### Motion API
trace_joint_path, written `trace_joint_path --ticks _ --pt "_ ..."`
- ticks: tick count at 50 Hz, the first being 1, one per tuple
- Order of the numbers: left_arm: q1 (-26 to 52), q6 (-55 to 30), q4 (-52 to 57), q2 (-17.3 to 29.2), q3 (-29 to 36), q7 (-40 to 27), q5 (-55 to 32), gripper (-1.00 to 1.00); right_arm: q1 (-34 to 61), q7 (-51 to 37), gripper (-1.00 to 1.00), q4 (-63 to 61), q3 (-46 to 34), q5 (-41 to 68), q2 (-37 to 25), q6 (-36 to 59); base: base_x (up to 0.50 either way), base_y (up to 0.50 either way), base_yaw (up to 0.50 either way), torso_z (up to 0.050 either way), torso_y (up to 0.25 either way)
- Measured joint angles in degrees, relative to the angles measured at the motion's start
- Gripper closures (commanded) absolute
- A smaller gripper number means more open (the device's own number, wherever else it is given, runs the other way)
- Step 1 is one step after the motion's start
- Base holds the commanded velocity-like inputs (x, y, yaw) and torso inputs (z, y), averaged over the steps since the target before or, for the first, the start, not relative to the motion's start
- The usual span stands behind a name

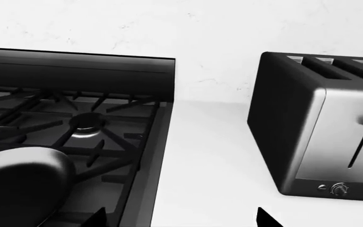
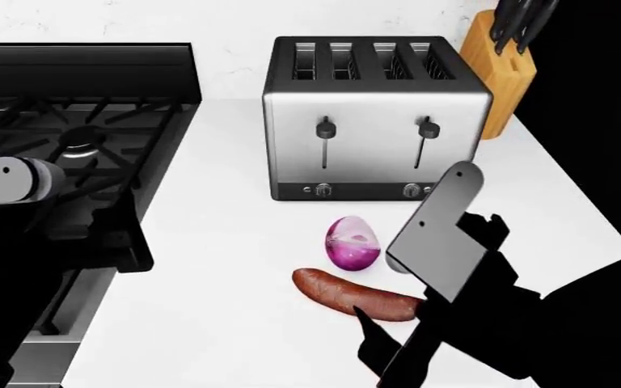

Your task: Place both pans onto different burners. Then place the onion and the salami on different pans.

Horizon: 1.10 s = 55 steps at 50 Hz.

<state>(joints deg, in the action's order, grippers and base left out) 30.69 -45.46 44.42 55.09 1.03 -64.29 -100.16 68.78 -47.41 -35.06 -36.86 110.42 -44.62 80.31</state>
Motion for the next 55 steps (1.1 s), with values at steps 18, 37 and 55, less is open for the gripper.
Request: trace_joint_path --ticks 18,37,55 --pt "0.5 0.0 -0.2 -0.1 0.6 -0.5 0.0 -1.0 -3.4 7.0 -1.0 1.6 -0.4 -7.9 1.3 1.1 0.0 0.0 0.0 0.0 0.0" --pt "-0.5 0.4 -0.2 -0.1 0.4 -0.2 0.7 -1.0 -6.8 13.5 -1.0 2.5 -1.5 -15.7 1.9 0.1 0.0 0.0 0.0 0.0 0.0" --pt "-1.0 0.6 -0.2 -0.1 0.3 -0.1 0.9 -1.0 -9.1 17.6 -1.0 3.3 -3.2 -20.8 1.9 -1.3 0.0 0.0 0.0 0.0 0.0"
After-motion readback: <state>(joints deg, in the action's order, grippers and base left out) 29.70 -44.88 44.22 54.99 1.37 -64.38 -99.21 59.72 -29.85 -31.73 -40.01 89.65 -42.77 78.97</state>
